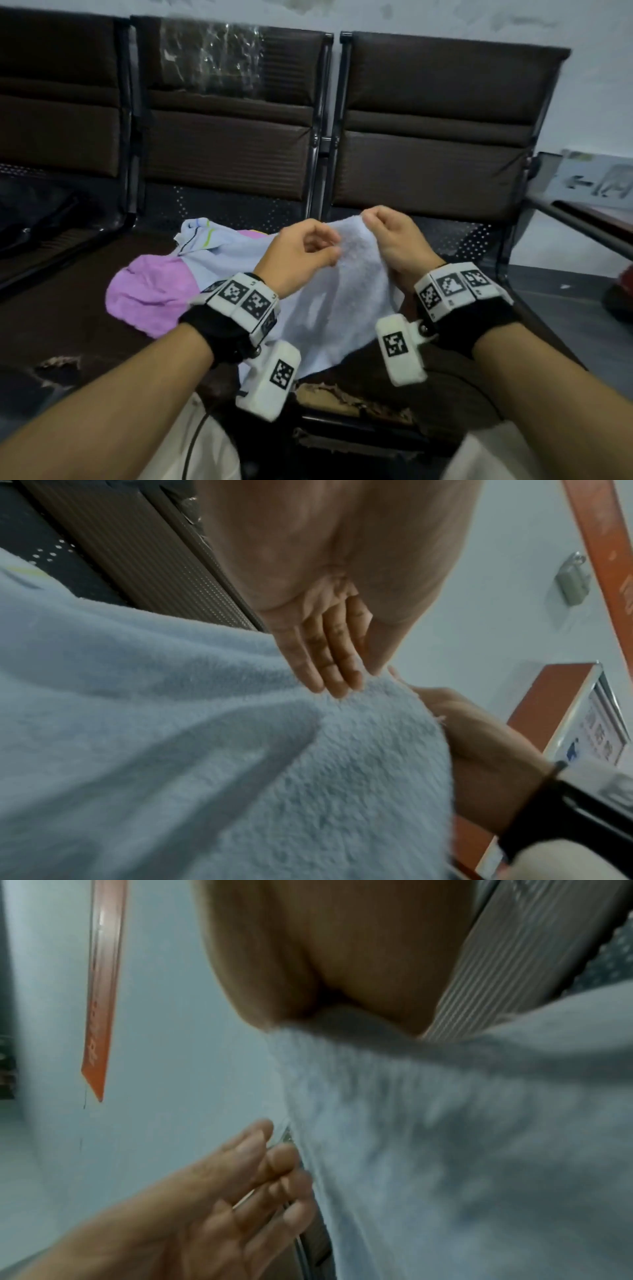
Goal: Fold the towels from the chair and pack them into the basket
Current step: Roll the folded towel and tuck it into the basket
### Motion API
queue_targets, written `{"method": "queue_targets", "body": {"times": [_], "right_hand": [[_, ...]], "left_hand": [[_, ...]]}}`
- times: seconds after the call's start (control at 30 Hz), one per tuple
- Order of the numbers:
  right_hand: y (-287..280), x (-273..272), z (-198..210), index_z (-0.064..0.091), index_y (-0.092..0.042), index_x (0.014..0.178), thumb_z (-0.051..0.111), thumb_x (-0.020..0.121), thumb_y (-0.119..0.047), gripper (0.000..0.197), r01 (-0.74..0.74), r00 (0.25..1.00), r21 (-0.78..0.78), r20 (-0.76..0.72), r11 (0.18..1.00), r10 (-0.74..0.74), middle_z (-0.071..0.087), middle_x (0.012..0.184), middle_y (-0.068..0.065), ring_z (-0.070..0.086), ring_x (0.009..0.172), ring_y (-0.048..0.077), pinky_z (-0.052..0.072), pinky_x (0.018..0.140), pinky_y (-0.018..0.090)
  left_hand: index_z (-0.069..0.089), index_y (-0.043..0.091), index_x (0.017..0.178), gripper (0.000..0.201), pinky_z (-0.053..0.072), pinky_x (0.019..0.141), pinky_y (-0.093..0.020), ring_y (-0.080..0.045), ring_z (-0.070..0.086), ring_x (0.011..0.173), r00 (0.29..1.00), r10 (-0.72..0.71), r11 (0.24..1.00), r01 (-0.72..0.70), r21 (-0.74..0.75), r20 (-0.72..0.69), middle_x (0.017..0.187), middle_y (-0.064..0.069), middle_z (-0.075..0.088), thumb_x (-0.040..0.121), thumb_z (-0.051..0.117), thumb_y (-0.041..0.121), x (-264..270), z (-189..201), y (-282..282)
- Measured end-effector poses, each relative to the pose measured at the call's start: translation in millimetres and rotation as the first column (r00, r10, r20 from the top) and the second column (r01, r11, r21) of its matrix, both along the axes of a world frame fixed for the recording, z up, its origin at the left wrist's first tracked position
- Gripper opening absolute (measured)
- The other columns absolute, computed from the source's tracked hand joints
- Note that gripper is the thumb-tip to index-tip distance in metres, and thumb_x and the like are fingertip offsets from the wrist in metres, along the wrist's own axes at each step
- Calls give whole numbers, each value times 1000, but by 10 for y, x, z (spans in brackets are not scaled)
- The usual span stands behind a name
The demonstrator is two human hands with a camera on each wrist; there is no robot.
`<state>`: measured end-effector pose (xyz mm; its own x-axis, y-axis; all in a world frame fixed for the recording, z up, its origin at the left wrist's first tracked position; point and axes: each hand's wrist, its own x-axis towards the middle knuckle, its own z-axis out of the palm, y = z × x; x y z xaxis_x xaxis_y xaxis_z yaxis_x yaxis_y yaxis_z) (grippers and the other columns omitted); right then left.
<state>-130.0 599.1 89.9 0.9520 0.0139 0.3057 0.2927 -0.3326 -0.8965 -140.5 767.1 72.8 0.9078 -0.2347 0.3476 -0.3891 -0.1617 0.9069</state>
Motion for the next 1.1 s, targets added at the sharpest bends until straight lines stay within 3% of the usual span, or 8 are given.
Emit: {"method": "queue_targets", "body": {"times": [0.1,0.2,0.33,0.43,0.53,0.67,0.9,1.1], "right_hand": [[-234,-122,-123,66,-9,81,51,96,-13,22,-53,997,-142,-55,988,46,64,78,-1,55,71,5,45,68,19],[-358,-131,-226,71,-8,87,65,88,-25,18,-123,991,-346,-100,930,94,66,76,5,54,67,5,45,66,21],[-521,-62,-204,71,-16,89,84,66,-30,30,-189,980,-341,-124,921,156,62,65,-5,54,61,3,45,61,19],[-632,-29,-227,70,-26,102,85,61,-41,46,-160,987,-688,-100,708,125,63,79,-17,55,71,-3,39,62,8],[-732,6,-272,71,-21,107,80,71,-38,40,-181,983,-841,-138,510,121,69,98,-8,59,88,6,48,75,20],[-844,-9,-239,74,-21,94,68,84,-34,17,-100,991,-821,-33,562,128,57,79,-11,54,78,8,39,70,22],[-978,-98,-202,52,-31,80,49,96,-28,17,201,961,-602,274,773,-36,57,73,-13,55,76,12,36,68,25],[-1056,-134,-8,55,-16,78,49,97,-19,20,381,853,79,353,921,-384,53,70,-12,46,59,-10,37,59,6]], "left_hand": [[60,8,109,28,47,81,-21,-23,60,93,988,100,966,-125,228,118,102,-11,62,82,62,-1,131,-131,-85],[52,13,127,48,38,91,-17,-11,51,105,982,-49,864,-49,501,182,117,0,50,82,63,4,275,-282,-174],[66,21,94,9,42,75,-25,-17,59,86,973,-201,610,33,792,114,81,8,57,88,60,23,472,-456,-250],[54,27,75,16,41,71,-28,-18,54,77,976,-212,472,52,880,56,66,11,52,90,56,32,598,-547,-240],[54,24,78,12,42,78,-27,-19,55,80,979,-205,390,80,917,2,71,8,53,89,57,28,695,-569,-191],[59,14,88,16,30,64,-22,-16,47,75,989,-147,313,35,949,12,79,1,54,90,56,30,776,-567,-66],[41,17,72,31,30,60,-29,-20,42,67,990,-84,559,-49,827,116,66,-1,46,89,60,34,713,-350,18],[46,23,79,22,33,55,-12,-1,40,59,872,-91,952,-65,298,481,65,9,44,91,56,38,320,133,-308]]}}
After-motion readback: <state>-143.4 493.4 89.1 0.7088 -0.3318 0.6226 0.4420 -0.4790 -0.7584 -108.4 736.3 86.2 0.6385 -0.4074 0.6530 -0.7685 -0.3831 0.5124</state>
